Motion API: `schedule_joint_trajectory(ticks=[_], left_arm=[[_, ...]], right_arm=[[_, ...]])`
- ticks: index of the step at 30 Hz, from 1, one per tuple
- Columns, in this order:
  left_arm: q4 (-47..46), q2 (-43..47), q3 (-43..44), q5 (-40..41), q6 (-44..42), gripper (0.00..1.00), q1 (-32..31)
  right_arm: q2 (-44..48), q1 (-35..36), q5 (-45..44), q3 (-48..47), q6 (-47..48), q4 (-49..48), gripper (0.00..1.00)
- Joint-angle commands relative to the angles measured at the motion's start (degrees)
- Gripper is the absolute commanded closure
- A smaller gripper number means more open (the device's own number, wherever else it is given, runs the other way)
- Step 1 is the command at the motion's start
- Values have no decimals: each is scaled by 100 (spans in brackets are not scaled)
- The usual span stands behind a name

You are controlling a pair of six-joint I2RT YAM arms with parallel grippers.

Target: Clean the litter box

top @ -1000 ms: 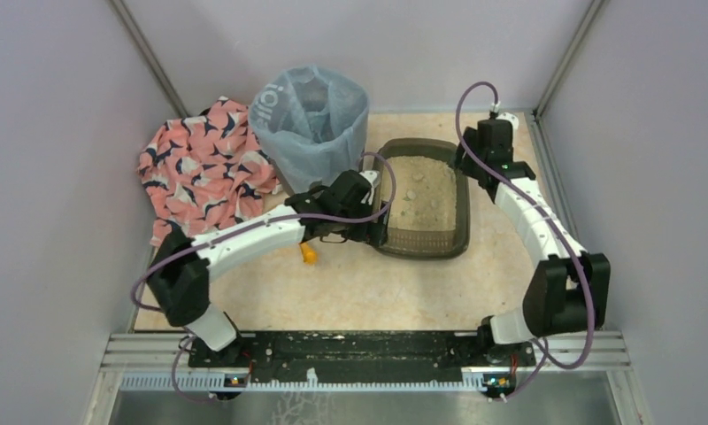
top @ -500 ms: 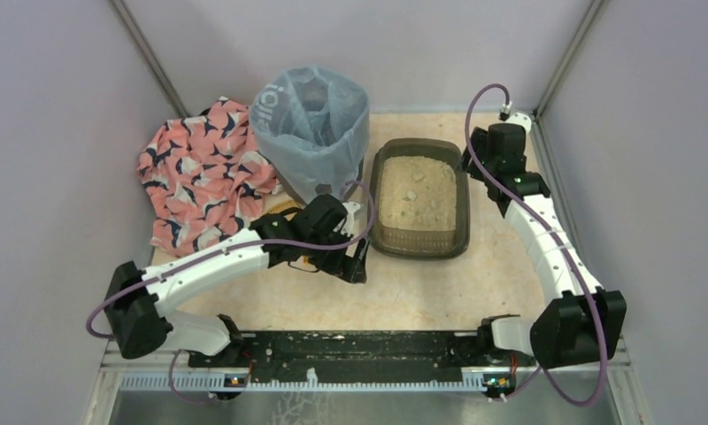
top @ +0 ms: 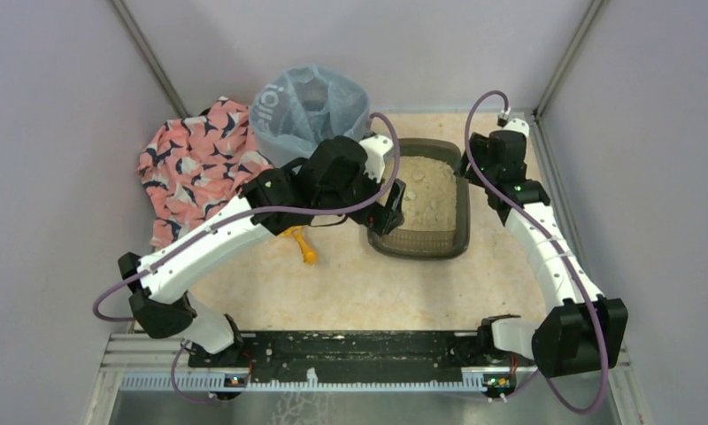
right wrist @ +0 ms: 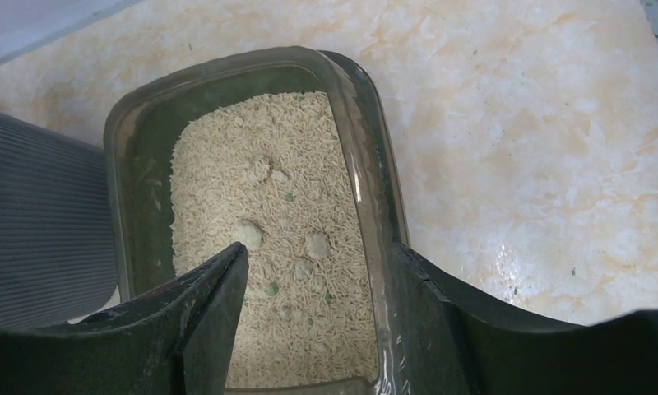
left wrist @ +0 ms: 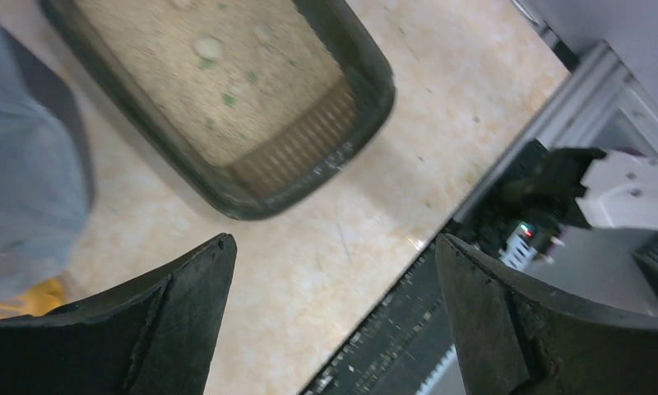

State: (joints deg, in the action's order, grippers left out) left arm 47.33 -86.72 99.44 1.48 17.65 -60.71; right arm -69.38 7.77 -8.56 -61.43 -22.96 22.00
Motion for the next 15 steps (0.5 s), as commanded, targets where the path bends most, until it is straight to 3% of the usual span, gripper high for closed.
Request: schedule_joint_trajectory(ticks=[1, 4, 9, 15], left_arm=[[228, -225, 618, 1380, -678, 3, 153], [-19, -205, 649, 1747, -750, 3, 484], [-389, 67, 426, 1118, -865, 4, 1300], [-262, -77, 754, 1219, -1415, 3, 1555]], right_arm=[[203, 35, -19, 43, 107, -277, 36], [166, 38, 24, 68, 108, -268, 36], [162, 38, 11, 139, 120, -299, 36], [120, 33, 147, 341, 93, -462, 36]])
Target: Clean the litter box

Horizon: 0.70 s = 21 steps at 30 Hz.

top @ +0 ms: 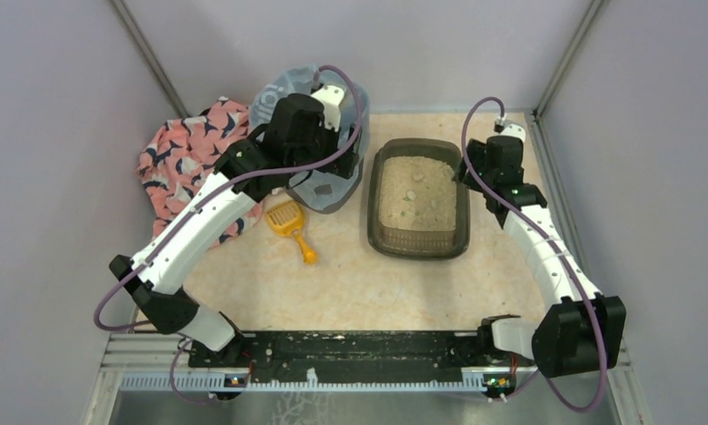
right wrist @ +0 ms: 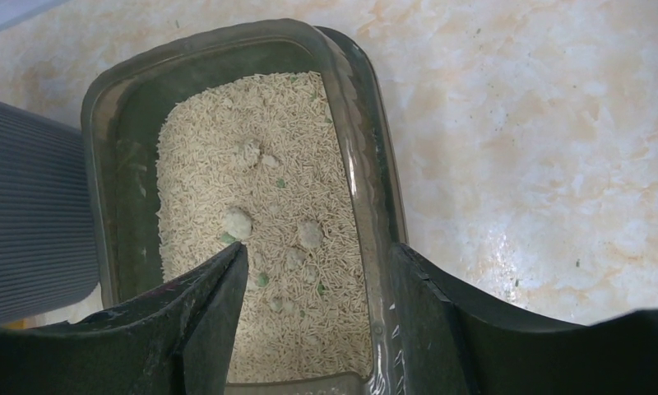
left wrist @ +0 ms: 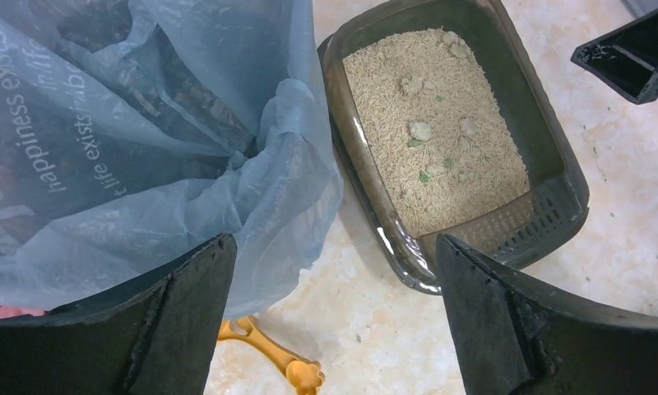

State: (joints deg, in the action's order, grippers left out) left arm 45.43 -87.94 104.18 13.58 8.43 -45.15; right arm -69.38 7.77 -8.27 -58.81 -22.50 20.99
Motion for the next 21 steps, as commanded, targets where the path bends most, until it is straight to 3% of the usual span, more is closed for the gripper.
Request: schedule_joint_trajectory(ticks=[1, 9, 21], left_arm=[[-81, 12, 316, 40, -570, 3, 3], [-288, -327, 42, 753, -992, 1, 82], [-1085, 65, -836, -225, -1450, 1, 461]], right_arm=[[105, 34, 143, 94, 39, -379, 36], [57, 38, 156, 182, 74, -420, 36], [-37, 39, 189, 359, 103, -540, 36]])
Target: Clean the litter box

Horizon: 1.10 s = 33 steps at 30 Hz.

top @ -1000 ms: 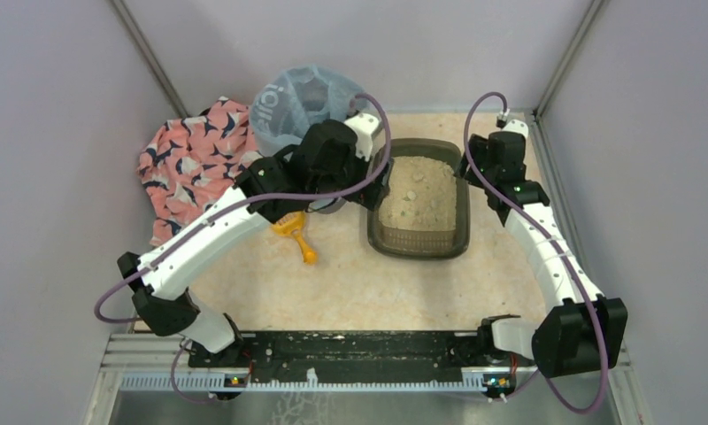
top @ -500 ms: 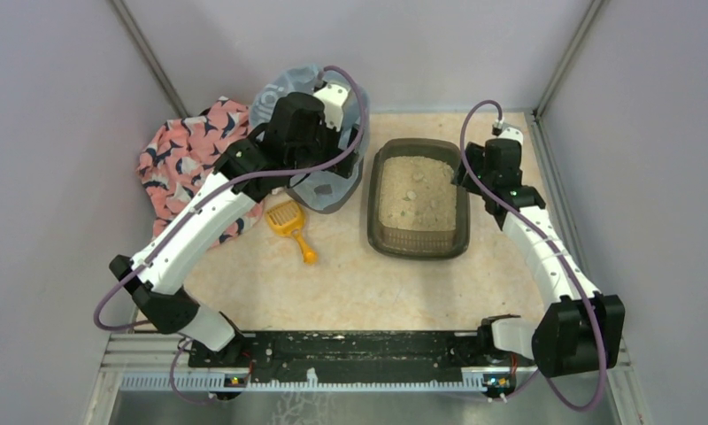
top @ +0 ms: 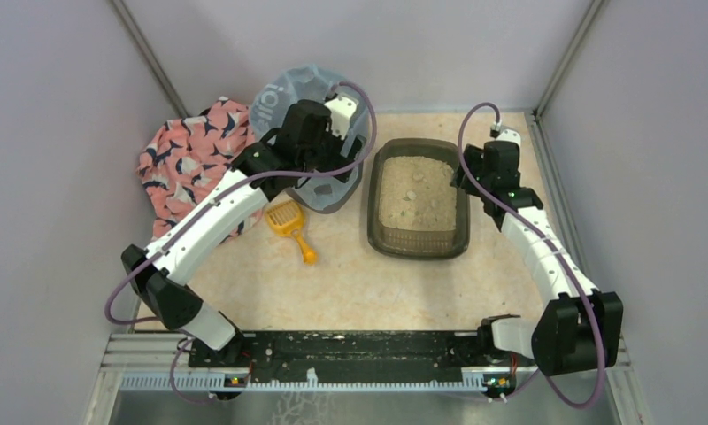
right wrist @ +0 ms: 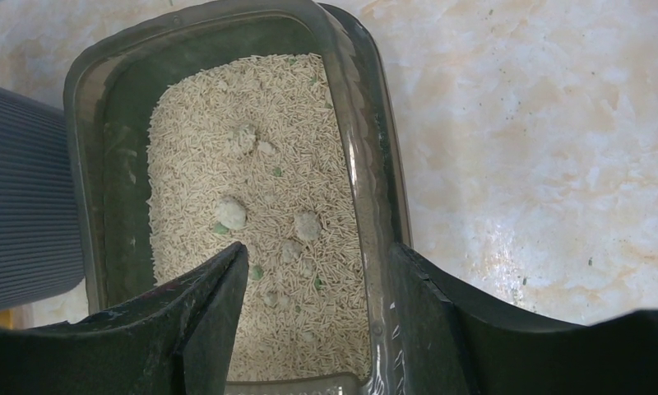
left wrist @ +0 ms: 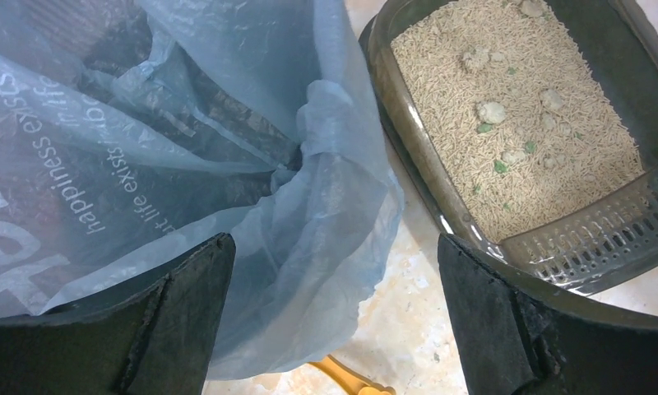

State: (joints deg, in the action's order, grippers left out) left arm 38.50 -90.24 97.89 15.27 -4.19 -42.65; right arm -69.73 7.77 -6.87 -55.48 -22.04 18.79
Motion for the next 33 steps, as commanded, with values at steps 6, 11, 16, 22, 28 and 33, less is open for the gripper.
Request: schedule_joint_trajectory(ticks=[6, 11, 16, 22, 28, 33], left_arm=[[-355, 257, -238, -563, -215, 1, 337], [-220, 20, -102, -710, -78, 6, 501], [69, -247, 176, -1002, -12, 34, 637], [518, -617, 615, -1131, -54, 48, 773], [990, -919, 1063, -985, -163, 99, 831], [1339, -882, 1255, -1157, -191, 100, 861]], right_arm=[[59, 37, -5, 79, 98, -307, 36], [57, 36, -135, 134, 155, -296, 36], [39, 41, -131, 160, 165, -351, 36], [22, 39, -86, 262, 152, -465, 36], [-17, 37, -74, 352, 156, -538, 36], [-59, 40, 7, 377, 143, -586, 36]])
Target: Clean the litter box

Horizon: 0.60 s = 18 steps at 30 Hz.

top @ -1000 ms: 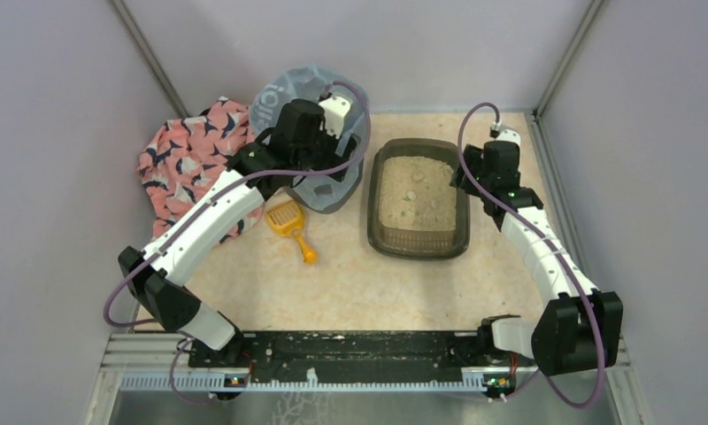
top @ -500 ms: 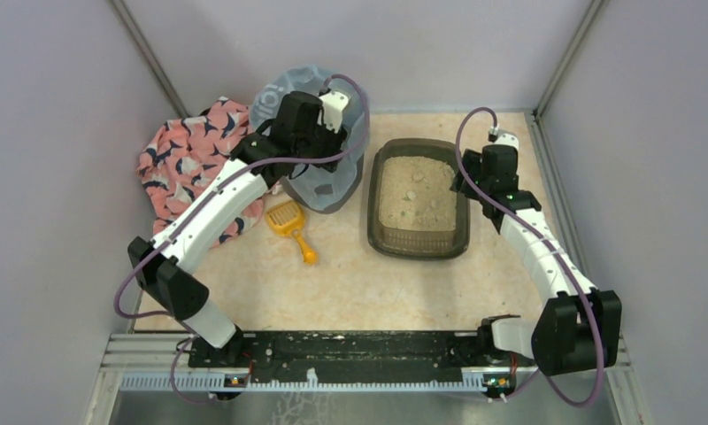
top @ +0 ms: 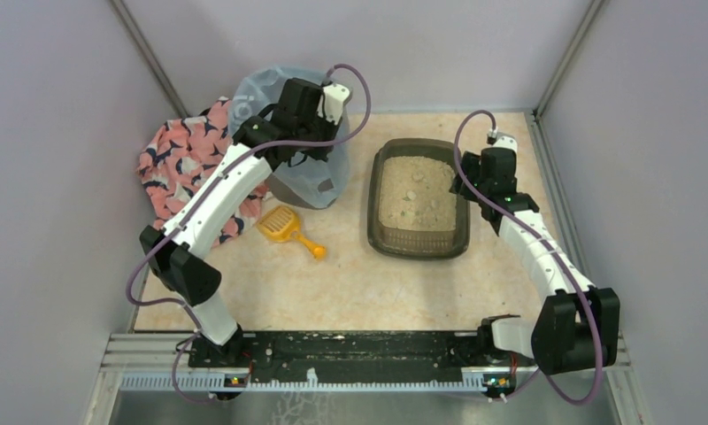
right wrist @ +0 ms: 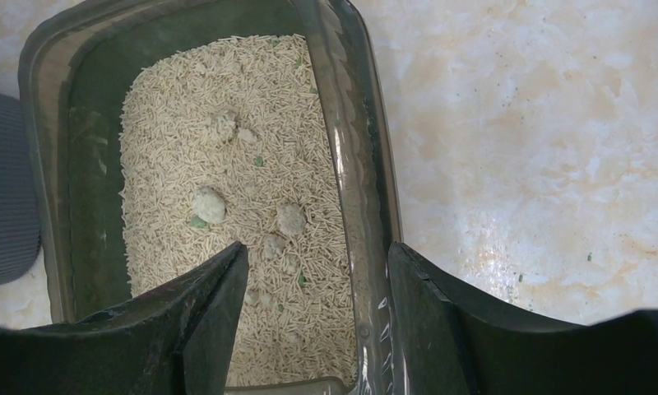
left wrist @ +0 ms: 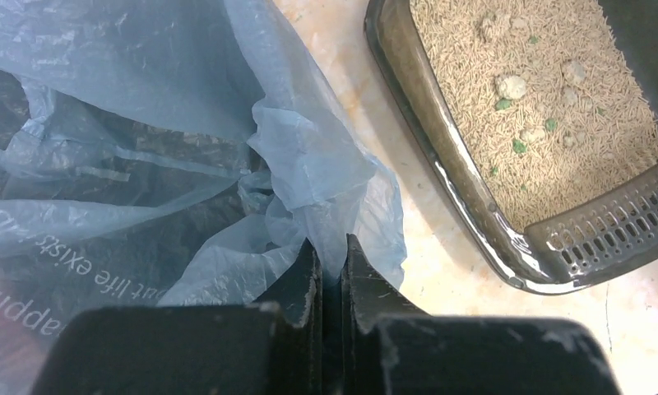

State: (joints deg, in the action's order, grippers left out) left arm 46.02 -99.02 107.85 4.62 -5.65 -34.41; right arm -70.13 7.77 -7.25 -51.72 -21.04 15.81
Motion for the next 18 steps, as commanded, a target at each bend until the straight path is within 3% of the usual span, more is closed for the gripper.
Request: schedule_joint_trajectory(ticks=[1, 8, 13, 18], left_arm=[[688, -11, 313, -127, -33, 100, 34], [1827, -292, 1025, -281, 230, 100, 36], [1989, -3, 713, -267, 396, 100, 36], [1877, 576, 220, -783, 540, 100, 26]], right_arm=[[-23, 38, 52, 6, 39, -297, 36], [-1, 35, 122, 43, 0, -320, 36], [25, 39, 174, 103, -7, -340, 36], [19, 44, 225, 110, -14, -365, 36]])
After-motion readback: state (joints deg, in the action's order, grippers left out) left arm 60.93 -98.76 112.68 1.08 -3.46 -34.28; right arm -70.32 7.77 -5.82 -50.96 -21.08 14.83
